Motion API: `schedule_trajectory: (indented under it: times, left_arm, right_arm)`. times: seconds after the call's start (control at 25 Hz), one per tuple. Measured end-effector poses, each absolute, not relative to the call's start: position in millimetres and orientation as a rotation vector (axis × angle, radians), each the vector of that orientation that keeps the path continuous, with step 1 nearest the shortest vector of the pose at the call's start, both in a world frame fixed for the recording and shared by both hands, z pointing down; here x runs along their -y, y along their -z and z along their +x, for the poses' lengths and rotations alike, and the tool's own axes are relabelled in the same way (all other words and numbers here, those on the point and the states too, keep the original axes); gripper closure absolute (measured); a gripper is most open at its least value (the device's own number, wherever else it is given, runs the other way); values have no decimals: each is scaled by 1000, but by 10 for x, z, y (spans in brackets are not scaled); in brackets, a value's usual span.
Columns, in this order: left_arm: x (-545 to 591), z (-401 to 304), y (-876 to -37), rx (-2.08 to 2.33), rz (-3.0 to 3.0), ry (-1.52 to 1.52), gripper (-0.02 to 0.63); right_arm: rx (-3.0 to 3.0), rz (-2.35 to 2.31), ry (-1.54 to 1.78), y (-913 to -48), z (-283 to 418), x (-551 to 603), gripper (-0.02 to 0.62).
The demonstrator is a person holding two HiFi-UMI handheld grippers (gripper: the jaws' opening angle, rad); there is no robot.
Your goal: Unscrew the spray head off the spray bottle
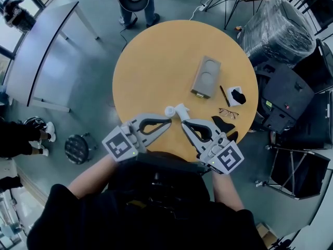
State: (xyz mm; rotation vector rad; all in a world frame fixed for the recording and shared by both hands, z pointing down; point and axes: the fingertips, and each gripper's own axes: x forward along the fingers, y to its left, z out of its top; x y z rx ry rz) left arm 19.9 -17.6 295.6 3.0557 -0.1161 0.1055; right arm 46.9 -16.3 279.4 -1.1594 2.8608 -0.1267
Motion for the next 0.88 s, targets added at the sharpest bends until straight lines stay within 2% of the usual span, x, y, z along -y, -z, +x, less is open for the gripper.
schedule_trajectory:
  times: [0.88]
  left_arm:
    - [45,100,-3020,105,3068,-131,604]
  right_arm:
    - [-2872,-1150,145,-2802,361,83,591]
